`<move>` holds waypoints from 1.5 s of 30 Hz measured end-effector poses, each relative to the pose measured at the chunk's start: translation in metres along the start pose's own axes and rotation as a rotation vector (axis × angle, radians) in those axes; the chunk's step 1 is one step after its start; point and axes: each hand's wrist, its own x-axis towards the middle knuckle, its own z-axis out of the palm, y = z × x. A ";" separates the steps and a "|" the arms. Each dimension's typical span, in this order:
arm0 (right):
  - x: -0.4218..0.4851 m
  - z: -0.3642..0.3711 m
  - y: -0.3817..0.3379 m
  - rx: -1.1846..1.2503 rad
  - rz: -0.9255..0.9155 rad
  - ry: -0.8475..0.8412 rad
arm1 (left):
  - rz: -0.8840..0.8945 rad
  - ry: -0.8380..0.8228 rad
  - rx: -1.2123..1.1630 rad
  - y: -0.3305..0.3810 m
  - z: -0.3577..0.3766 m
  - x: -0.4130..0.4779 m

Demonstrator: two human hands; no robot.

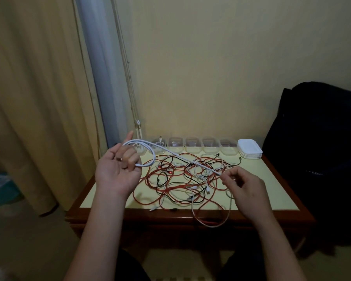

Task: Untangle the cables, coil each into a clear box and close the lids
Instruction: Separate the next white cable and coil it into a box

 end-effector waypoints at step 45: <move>0.012 0.045 -0.075 0.146 -0.093 -0.072 | -0.179 -0.255 0.760 -0.079 0.007 -0.011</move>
